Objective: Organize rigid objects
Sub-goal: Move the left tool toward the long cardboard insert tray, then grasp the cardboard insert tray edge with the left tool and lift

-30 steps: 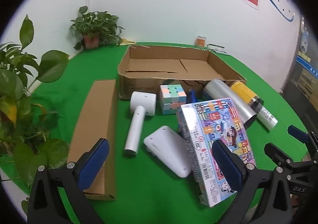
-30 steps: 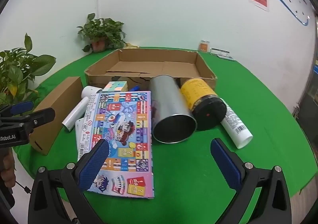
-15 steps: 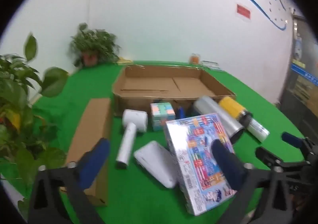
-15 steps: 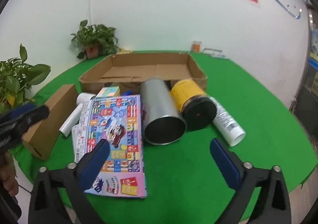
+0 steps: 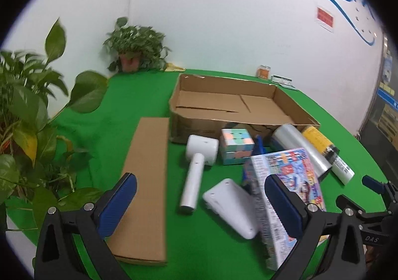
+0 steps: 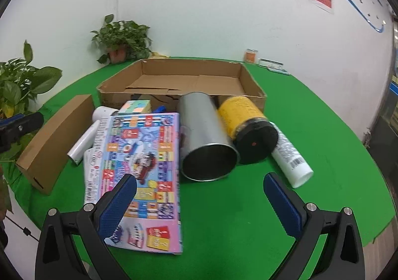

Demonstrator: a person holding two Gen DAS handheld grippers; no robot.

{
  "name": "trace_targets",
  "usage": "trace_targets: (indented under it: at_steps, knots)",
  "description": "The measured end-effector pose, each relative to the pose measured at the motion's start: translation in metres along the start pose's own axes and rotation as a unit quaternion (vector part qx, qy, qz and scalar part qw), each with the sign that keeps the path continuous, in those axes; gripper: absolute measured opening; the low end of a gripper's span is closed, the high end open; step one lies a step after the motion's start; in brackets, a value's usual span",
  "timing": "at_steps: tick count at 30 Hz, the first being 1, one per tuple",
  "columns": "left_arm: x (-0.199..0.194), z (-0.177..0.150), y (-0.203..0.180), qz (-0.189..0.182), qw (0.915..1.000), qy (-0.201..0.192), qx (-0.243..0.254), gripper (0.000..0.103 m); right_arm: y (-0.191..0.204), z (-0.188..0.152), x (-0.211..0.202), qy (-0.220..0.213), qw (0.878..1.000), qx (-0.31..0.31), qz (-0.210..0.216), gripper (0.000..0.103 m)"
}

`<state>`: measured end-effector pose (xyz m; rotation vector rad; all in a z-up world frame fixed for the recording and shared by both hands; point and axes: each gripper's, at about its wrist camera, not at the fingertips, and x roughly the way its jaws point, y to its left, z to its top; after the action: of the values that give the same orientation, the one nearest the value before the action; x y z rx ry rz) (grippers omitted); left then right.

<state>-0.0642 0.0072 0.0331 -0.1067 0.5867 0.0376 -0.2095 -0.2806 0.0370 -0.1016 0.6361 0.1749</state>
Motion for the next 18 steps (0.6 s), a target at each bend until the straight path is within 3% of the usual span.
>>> trace_targets:
  at_steps: [4, 6, 9, 11, 12, 14, 17, 18]
  knots:
    - [0.012, 0.017, 0.075, 0.04, 0.9981, 0.008, -0.046, 0.102, 0.028, 0.007, -0.001, -0.011, 0.998, -0.03, 0.05, 0.103]
    - [0.026, 0.02, 0.098, 0.07, 0.9956, 0.041, -0.047, 0.102, 0.048, 0.01, -0.004, -0.021, 0.994, -0.054, 0.093, 0.103]
    - [0.045, 0.014, 0.11, 0.041, 0.9913, 0.112, -0.055, 0.099, 0.082, 0.011, -0.01, -0.035, 0.985, -0.1, 0.139, 0.103]
    - [0.049, 0.005, 0.109, 0.001, 0.9893, 0.134, -0.057, 0.079, 0.099, 0.012, -0.011, -0.038, 0.98, -0.122, 0.156, 0.103]
    - [0.049, 0.003, 0.106, -0.019, 0.9879, 0.142, -0.06, 0.057, 0.107, 0.012, -0.01, -0.038, 0.977, -0.129, 0.163, 0.103]
    - [0.045, 0.003, 0.102, -0.047, 0.9857, 0.145, -0.073, 0.054, 0.12, 0.013, -0.009, -0.027, 0.973, -0.135, 0.184, 0.103]
    - [0.033, 0.009, 0.086, -0.051, 0.99, 0.127, -0.035, 0.051, 0.123, 0.01, -0.003, -0.01, 0.968, -0.128, 0.214, 0.103]
    - [0.026, 0.009, 0.082, -0.056, 0.9923, 0.109, -0.019, 0.042, 0.124, 0.009, 0.001, -0.004, 0.967, -0.128, 0.221, 0.103]
